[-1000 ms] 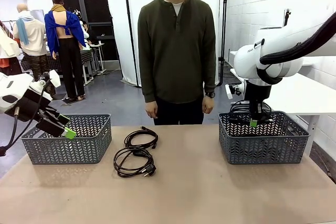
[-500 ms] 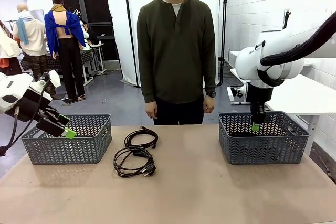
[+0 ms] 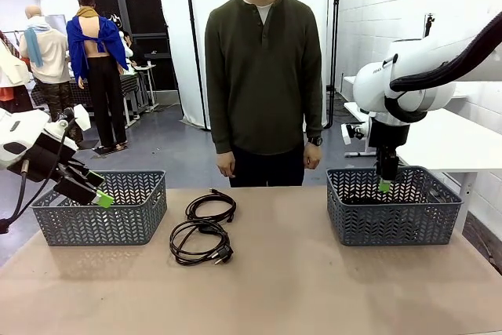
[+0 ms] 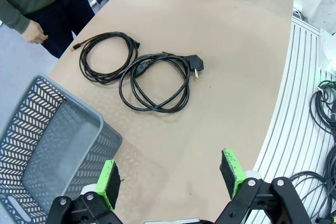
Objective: Organize the cables according to human instructions.
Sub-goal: Pick up a bundle of cables and place it in the basket indicated by the human.
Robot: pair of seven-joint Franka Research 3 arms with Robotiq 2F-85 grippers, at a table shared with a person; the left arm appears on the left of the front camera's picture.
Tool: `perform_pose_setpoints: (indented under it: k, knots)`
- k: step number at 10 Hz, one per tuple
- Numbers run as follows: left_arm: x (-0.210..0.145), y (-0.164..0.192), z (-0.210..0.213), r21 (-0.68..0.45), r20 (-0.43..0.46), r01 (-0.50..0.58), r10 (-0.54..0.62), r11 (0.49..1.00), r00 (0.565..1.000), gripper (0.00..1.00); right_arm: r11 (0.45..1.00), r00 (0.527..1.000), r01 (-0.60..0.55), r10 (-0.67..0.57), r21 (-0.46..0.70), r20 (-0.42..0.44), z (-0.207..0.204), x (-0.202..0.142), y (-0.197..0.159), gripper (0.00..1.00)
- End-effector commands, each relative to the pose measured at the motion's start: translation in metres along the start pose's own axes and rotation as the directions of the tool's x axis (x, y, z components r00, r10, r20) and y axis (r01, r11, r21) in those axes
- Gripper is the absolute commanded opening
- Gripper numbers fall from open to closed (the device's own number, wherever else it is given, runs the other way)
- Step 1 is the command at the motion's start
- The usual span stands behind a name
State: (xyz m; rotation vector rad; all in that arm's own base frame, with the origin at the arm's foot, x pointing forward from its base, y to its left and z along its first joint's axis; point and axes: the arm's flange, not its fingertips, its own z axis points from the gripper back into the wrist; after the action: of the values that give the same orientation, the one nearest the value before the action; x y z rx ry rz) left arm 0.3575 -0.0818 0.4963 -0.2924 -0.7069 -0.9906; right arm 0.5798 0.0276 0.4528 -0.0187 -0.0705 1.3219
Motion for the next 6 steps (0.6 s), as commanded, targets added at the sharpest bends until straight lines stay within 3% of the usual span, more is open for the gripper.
perform_pose_setpoints:
  k: [1,4,5,6]
  knots:
    - [-0.0023,0.0035,-0.0004,-0.015,0.009,0.008,-0.008,1.000,1.000,1.00,0.999,0.999,0.044,-0.044,0.021,0.000,0.0015,0.0028,-0.0063,1.00]
    - [-0.0023,0.0035,-0.0004,-0.015,0.009,0.008,-0.008,1.000,1.000,1.00,0.993,0.992,0.119,-0.119,-0.001,-0.031,0.0096,0.0059,-0.0108,1.00]
    - [-0.0023,0.0035,-0.0004,-0.015,0.009,0.008,-0.008,1.000,1.000,1.00,0.999,0.999,0.042,-0.042,0.008,-0.009,0.0048,0.0010,-0.0026,1.00]
    - [-0.0023,0.0035,-0.0004,-0.015,0.009,0.008,-0.008,1.000,1.000,1.00,0.999,0.999,0.042,-0.042,0.008,-0.009,0.0048,0.0010,-0.0026,1.00]
